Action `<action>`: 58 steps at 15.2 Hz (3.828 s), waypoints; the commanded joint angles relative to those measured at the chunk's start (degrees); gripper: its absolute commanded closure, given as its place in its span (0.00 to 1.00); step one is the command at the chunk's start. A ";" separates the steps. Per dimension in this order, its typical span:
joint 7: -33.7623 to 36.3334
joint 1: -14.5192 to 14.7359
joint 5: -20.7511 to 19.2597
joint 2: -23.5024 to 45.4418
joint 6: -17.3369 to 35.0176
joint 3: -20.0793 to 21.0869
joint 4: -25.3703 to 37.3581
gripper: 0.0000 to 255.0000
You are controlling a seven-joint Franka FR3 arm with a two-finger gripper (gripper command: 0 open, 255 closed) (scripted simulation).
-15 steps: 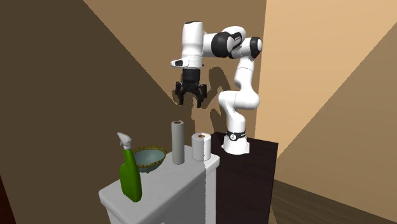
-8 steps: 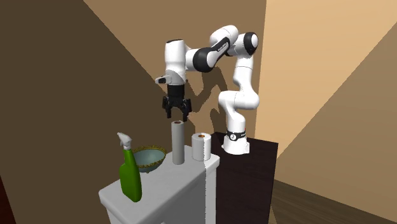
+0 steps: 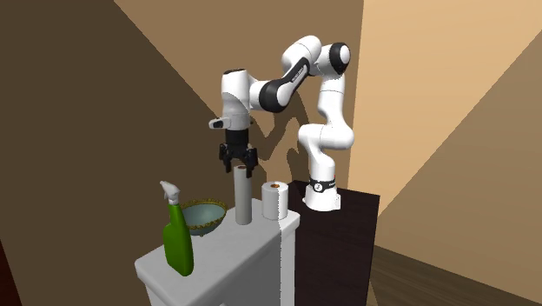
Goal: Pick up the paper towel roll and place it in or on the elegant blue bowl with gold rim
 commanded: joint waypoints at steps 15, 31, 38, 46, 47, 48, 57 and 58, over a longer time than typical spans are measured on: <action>0.07 -0.01 -0.04 0.22 1.14 -0.05 -0.89 1.00; 0.35 0.00 -0.15 -3.89 -9.68 1.14 5.88 1.00; 0.32 0.11 0.02 -5.07 -15.26 1.70 10.29 1.00; 0.17 0.29 0.31 -5.60 -21.48 2.24 16.00 1.00; 0.14 0.32 0.36 -5.60 -22.25 2.30 16.76 1.00; 0.11 0.35 0.40 -5.60 -23.01 2.35 17.53 1.00; -3.40 1.08 3.85 7.94 -29.92 0.25 37.74 1.00; -4.04 1.03 4.56 10.34 -31.02 -0.13 41.15 1.00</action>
